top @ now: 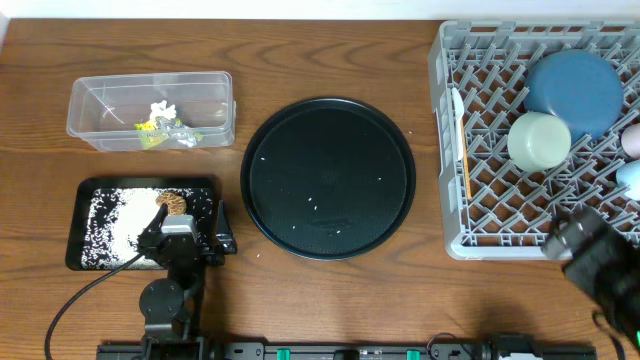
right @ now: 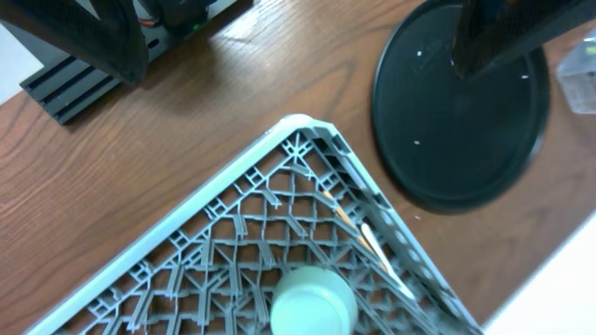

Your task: Sort waste into correct bins and load items into the dishwasher rack

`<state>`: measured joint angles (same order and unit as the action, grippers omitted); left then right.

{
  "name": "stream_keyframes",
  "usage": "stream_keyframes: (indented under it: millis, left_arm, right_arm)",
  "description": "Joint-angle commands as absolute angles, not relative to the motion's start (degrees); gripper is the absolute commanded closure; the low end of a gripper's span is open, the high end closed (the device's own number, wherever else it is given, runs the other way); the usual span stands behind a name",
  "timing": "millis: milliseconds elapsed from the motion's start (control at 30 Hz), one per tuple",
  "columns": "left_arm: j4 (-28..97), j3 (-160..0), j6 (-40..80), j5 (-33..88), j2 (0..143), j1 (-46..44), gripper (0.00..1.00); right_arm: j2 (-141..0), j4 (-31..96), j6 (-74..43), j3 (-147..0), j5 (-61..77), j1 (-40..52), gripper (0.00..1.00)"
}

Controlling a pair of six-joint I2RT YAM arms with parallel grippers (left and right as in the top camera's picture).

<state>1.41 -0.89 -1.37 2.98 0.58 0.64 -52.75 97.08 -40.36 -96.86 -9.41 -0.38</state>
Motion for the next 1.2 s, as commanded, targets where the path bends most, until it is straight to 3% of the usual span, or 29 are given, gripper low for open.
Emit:
stream_keyframes:
  millis: [0, 533, 633, 733, 833, 1167]
  left_arm:
    - [4.0, -0.2, -1.9, 2.1, 0.2, 0.9, 0.02]
    - [4.0, -0.2, -1.9, 2.1, 0.2, 0.9, 0.02]
    - [4.0, -0.2, -1.9, 2.1, 0.2, 0.9, 0.02]
    - [4.0, -0.2, -1.9, 2.1, 0.2, 0.9, 0.02]
    - [4.0, -0.2, -1.9, 2.1, 0.2, 0.9, 0.02]
    - [4.0, -0.2, -1.9, 2.1, 0.2, 0.9, 0.02]
  right_arm:
    - [-48.7, 97.1, -41.1, -96.4, -9.6, -0.8, 0.01]
    - [-17.8, 96.7, -41.1, -68.8, -12.2, -0.8, 0.01]
    - [-15.1, 95.0, -47.4, -65.8, -16.1, -0.8, 0.01]
    - [-13.9, 88.1, -55.1, -64.8, -15.1, -0.8, 0.01]
    - [-13.6, 78.4, -54.5, -62.8, -13.4, -0.8, 0.01]
    - [-4.4, 51.0, -35.0, -44.5, -3.8, -0.8, 0.01]
